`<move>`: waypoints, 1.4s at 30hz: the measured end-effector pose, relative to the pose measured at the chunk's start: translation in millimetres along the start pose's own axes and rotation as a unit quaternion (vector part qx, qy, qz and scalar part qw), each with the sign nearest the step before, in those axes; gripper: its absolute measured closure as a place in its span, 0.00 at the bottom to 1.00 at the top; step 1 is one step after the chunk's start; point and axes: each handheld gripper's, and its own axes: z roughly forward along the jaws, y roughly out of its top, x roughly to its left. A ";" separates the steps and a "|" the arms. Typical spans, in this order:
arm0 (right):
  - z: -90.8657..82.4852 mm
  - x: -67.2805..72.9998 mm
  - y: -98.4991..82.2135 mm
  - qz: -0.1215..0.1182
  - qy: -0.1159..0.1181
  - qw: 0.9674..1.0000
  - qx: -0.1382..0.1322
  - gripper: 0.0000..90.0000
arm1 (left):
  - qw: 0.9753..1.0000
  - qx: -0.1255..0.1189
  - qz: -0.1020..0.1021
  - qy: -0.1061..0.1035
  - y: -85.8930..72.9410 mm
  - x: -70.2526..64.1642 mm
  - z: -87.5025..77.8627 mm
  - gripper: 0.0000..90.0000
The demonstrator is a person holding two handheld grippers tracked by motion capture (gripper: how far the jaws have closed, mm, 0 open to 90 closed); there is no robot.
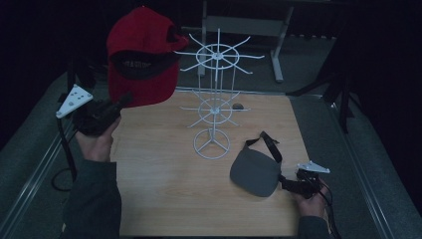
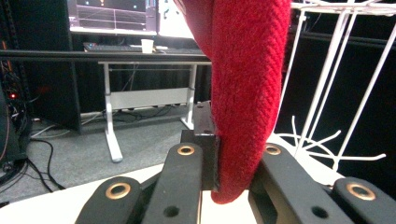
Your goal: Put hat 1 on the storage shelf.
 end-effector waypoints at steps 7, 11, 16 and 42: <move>0.0 0.2 0.0 0.001 0.000 1.000 0.000 0.15 | 1.000 0.003 -0.002 0.001 -10.6 -1.1 -3.6 0.95; 0.0 0.0 0.0 0.000 0.000 1.000 0.000 0.15 | 1.000 0.008 -0.009 -0.002 -20.3 -0.6 -1.9 0.95; 0.0 0.1 0.0 0.000 0.000 1.000 0.000 0.15 | 1.000 0.022 -0.008 -0.001 -35.3 -4.5 4.6 0.95; 0.0 0.1 0.0 0.001 0.000 1.000 0.000 0.15 | 0.997 0.080 -0.012 -0.003 -110.6 -8.5 28.5 0.94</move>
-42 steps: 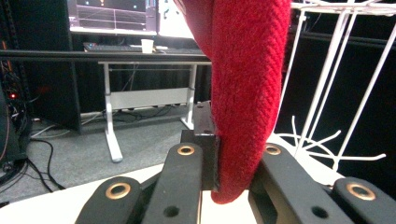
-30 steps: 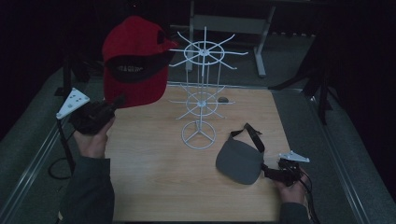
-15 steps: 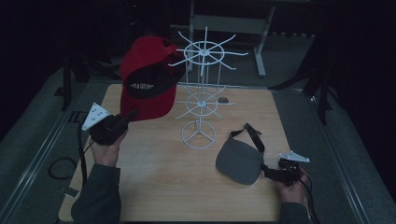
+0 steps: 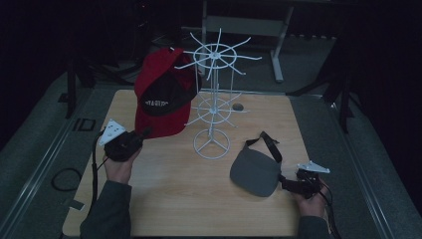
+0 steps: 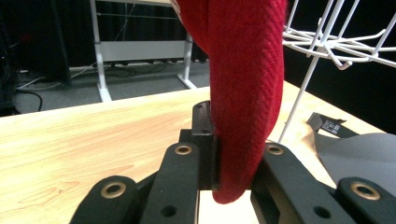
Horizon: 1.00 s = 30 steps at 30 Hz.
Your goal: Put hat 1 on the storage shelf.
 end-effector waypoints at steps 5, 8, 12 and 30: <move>-0.1 0.0 0.1 0.000 0.000 1.000 0.000 0.15 | 1.000 0.002 0.001 0.004 -0.1 2.5 -4.1 0.85; -0.1 0.0 0.1 0.000 0.000 1.000 0.000 0.15 | 1.000 0.005 -0.001 0.004 -1.0 4.3 -6.3 0.77; 0.0 0.0 0.1 0.000 0.000 1.000 0.000 0.15 | 1.000 0.008 -0.006 0.003 -2.6 6.8 -9.0 0.70; 0.0 0.1 0.1 0.000 0.000 1.000 0.000 0.15 | 0.999 0.021 -0.029 0.002 -20.5 15.7 -25.5 0.59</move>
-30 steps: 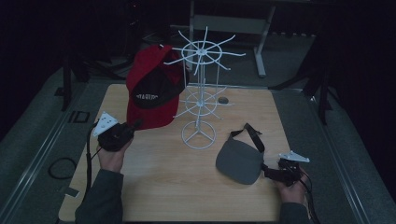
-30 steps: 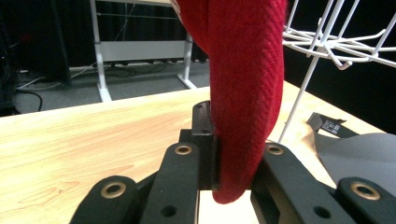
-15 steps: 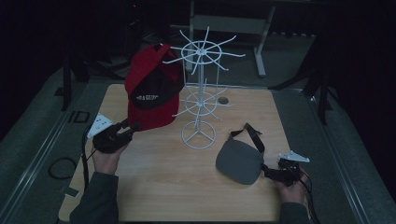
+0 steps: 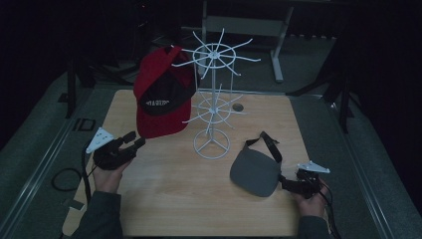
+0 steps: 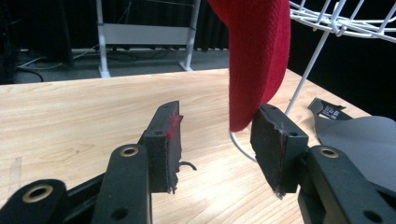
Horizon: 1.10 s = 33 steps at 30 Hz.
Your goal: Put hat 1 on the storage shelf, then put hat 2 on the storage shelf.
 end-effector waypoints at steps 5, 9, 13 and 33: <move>0.0 0.0 0.0 0.000 0.000 1.000 0.000 0.15 | 1.000 0.006 -0.005 0.001 -6.8 1.4 0.3 0.59; -0.2 -0.1 0.0 0.001 -0.002 1.000 -0.001 0.16 | 1.000 0.019 -0.005 0.002 -14.8 2.0 2.9 0.59; -1.2 -0.8 0.1 0.008 -0.009 1.000 -0.008 0.27 | 1.000 0.027 -0.012 0.001 -22.4 3.3 6.4 0.58; -1.8 -5.1 52.1 0.017 0.004 0.999 -0.044 0.66 | 0.998 0.067 -0.020 0.006 -52.2 6.0 23.0 0.57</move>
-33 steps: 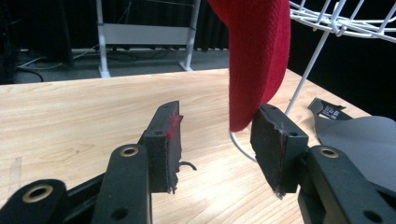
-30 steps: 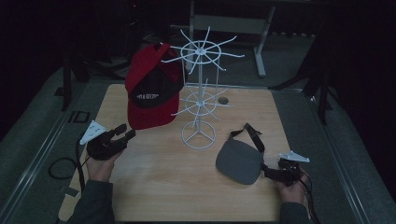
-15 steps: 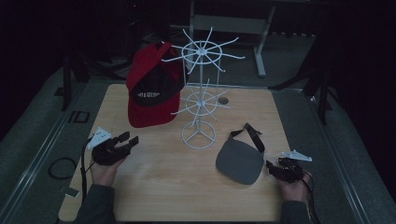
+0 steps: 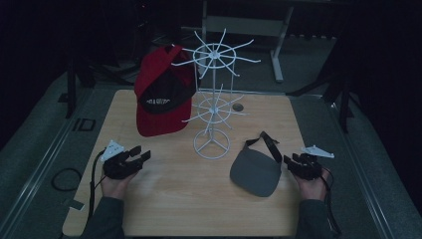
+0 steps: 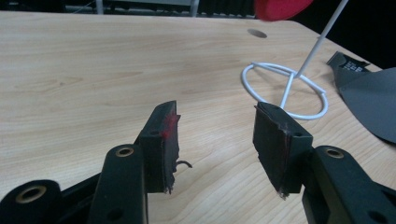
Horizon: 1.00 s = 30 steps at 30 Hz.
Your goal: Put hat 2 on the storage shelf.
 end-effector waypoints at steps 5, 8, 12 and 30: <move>13.5 1.4 14.6 -0.012 0.009 1.000 0.001 0.68 | 1.000 0.003 -0.003 0.002 -1.5 1.6 0.1 0.57; 20.5 1.6 23.5 -0.013 0.014 1.000 0.000 0.70 | 1.000 0.004 -0.002 0.003 -2.1 1.4 0.6 0.57; 27.0 0.8 33.7 -0.004 0.021 1.000 -0.003 0.72 | 1.000 0.006 -0.001 0.003 -2.6 0.9 1.0 0.57; 92.9 18.6 73.6 -0.039 0.025 0.997 0.060 0.76 | 1.000 0.010 -0.006 0.007 -4.9 3.4 -0.5 0.56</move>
